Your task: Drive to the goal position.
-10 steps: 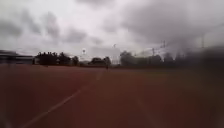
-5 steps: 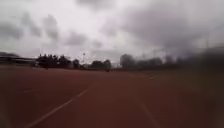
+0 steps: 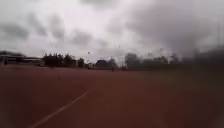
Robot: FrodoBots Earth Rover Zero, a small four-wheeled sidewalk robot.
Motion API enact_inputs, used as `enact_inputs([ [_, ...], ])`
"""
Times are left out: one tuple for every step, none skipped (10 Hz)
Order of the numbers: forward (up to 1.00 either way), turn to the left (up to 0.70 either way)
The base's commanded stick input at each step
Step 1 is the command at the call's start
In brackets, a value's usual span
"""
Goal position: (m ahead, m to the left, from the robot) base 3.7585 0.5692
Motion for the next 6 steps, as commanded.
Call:
enact_inputs([
  [0.85, 0.00],
  [0.85, 0.00],
  [0.85, 0.00],
  [0.85, 0.00],
  [0.85, 0.00],
  [0.85, 0.00],
])
